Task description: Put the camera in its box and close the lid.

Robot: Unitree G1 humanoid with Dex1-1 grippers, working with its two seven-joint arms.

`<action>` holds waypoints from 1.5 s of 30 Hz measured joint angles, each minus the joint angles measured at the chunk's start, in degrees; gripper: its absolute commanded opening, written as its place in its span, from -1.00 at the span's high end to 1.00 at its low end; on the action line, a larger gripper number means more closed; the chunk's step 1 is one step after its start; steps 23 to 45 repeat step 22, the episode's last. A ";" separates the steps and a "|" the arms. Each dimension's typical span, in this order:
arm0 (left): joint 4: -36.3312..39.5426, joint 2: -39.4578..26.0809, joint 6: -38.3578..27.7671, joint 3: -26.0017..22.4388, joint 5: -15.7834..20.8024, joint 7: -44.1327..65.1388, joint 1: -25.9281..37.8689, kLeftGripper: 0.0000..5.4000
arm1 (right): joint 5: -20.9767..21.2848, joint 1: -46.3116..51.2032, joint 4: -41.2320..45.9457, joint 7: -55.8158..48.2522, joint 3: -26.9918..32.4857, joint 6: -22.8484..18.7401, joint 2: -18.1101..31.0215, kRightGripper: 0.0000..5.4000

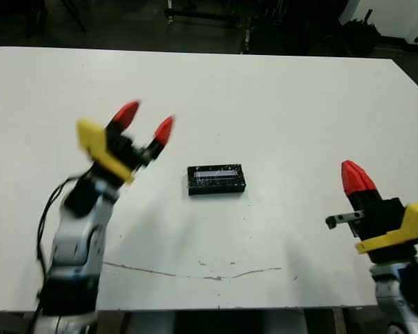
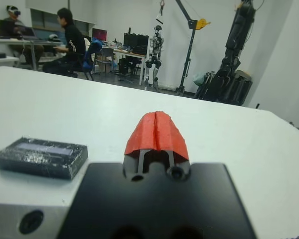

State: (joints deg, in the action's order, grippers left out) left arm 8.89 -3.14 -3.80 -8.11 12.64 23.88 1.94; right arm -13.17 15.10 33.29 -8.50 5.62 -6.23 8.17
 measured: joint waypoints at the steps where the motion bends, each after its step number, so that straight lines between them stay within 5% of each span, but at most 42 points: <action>1: 0.40 0.48 -1.80 0.09 -0.20 -0.75 -2.25 -0.10 | 0.40 -0.22 -0.39 0.74 -0.50 -0.01 -0.80 1.00; 9: 2.35 4.35 -4.92 4.49 -2.62 -7.75 -10.37 0.37 | 3.70 -3.02 -4.99 3.96 -2.53 0.51 -4.39 1.00; 20: -0.86 5.54 -10.09 7.24 -3.83 -10.39 -10.32 0.98 | 6.44 -2.91 -7.10 4.04 -3.31 2.82 -5.57 1.00; 45: -0.87 5.54 -10.13 7.44 -3.84 -10.95 -10.21 1.00 | 6.46 -2.88 -7.05 4.04 -3.32 2.81 -5.63 1.00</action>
